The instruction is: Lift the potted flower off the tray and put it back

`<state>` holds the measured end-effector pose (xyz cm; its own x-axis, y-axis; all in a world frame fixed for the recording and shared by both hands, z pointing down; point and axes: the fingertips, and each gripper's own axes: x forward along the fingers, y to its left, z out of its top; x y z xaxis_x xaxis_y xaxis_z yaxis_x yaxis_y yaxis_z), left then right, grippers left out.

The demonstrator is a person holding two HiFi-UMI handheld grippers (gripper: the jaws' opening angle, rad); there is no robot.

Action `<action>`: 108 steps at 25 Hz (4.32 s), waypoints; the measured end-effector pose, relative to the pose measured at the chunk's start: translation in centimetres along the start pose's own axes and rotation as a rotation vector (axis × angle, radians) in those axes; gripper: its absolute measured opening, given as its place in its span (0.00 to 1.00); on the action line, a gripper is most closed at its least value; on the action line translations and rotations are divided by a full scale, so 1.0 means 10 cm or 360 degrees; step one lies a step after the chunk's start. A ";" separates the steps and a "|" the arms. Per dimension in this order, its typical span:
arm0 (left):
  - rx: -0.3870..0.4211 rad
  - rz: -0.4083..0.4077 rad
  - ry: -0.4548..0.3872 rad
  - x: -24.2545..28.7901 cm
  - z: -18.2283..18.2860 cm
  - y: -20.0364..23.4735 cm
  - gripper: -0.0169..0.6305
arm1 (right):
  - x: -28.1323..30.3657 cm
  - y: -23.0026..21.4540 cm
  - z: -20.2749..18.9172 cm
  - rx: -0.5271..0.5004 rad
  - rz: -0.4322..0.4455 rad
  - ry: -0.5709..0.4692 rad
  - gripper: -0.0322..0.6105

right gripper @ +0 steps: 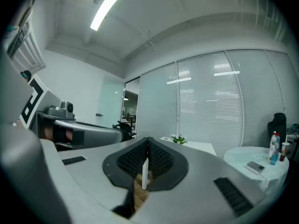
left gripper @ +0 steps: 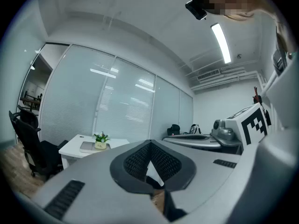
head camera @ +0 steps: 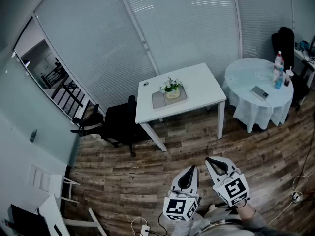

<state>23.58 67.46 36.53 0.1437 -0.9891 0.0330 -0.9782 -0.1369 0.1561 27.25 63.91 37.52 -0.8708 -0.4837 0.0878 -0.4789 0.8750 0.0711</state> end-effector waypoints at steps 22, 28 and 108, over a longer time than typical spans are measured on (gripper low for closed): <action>-0.0004 -0.0227 0.0031 0.71 0.12 1.36 0.04 | 1.49 -0.20 0.14 0.0047 -0.0127 -0.0002 0.08; 0.0000 -0.0342 0.0050 0.93 0.24 1.86 0.04 | 2.04 -0.17 0.24 0.0055 -0.0197 -0.0020 0.08; -0.0071 -0.0382 0.0207 4.89 0.44 3.93 0.04 | 5.46 -2.95 -0.06 0.0120 -0.0078 0.0195 0.08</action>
<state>-8.49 13.43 39.89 0.3916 -0.9128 0.1160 -0.9066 -0.3612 0.2183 -6.12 11.64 40.83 -0.8284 -0.5206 0.2069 -0.5313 0.8471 0.0041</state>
